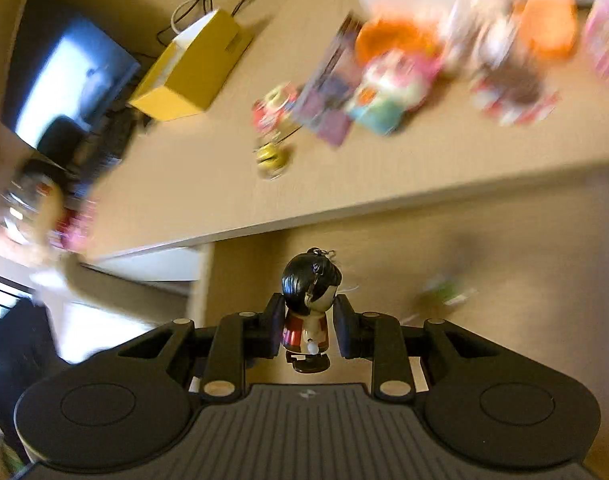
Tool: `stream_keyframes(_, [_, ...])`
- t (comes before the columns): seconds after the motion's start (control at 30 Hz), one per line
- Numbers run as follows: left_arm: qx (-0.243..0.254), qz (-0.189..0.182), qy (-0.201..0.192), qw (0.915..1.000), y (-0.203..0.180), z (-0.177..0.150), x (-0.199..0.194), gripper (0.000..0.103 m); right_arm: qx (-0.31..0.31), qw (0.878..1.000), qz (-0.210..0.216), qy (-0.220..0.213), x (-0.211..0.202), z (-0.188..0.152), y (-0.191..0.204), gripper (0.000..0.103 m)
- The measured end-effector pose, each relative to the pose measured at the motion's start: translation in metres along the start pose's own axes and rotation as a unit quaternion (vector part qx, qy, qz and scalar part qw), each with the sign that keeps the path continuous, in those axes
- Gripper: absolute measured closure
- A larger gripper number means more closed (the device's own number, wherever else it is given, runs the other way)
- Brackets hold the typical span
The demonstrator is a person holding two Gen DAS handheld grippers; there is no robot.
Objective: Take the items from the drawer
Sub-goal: 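Grasp the clear-wrapped hawthorn snack stick with the left gripper while the right lifts the doll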
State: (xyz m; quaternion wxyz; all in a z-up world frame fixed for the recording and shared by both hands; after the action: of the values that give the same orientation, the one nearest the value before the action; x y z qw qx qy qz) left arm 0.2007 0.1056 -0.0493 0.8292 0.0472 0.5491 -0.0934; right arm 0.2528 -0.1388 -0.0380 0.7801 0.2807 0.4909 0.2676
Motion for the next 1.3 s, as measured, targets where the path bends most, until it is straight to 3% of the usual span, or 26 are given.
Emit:
stream_keyframes(0.13, [0.035,0.008,-0.011,0.9993,-0.026,0.013,0.02,0.048,-0.014,0.996,-0.087,-0.017,-0.017,0.005,-0.016,0.077])
stream_keyframes(0.27, [0.066,0.028,-0.013,0.9973,-0.056,0.026,0.049,0.048,0.012,0.992,-0.119,-0.032,-0.039,-0.007,-0.044,0.077])
stream_keyframes(0.43, [0.125,0.075,-0.006,0.9893,-0.085,0.028,0.085,0.048,0.019,0.99,-0.136,-0.033,-0.039,-0.026,-0.057,0.077])
stream_keyframes(0.67, [0.145,0.075,0.026,0.9862,-0.092,0.017,0.103,0.048,0.029,0.988,-0.148,-0.042,-0.047,-0.035,-0.077,0.077])
stream_keyframes(0.83, [0.139,0.065,0.021,0.9879,-0.092,0.023,0.105,0.039,0.035,0.988,-0.144,-0.048,-0.046,-0.034,-0.082,0.077])
stream_keyframes(0.93, [0.106,0.062,0.014,0.9923,-0.088,0.028,0.106,0.043,0.035,0.988,-0.143,-0.047,-0.044,-0.035,-0.085,0.077])
stream_keyframes(1.0, [0.086,0.073,0.013,0.9936,-0.084,0.032,0.107,0.057,0.036,0.988,-0.144,-0.045,-0.04,-0.035,-0.087,0.077])
stream_keyframes(1.07, [0.079,0.084,0.011,0.9932,-0.081,0.035,0.107,0.063,0.031,0.988,-0.148,-0.042,-0.037,-0.037,-0.086,0.077])
stream_keyframes(1.3, [0.093,0.059,0.027,0.9935,-0.076,0.031,0.092,0.067,0.008,0.986,-0.162,-0.031,-0.029,-0.043,-0.073,0.077])
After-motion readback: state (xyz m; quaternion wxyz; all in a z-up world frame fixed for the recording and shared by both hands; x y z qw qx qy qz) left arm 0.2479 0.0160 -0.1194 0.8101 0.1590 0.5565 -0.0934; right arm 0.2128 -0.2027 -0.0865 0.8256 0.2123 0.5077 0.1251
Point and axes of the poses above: each gripper's, at about its wrist camera, not at the fingertips, and x roughly the way its jaws point, y to its left, z to its top, the point moved 3 cm from there along x, roughly the way its jaws point, and after that the axes turned 15 degrees about z, right-handed, at the moved point
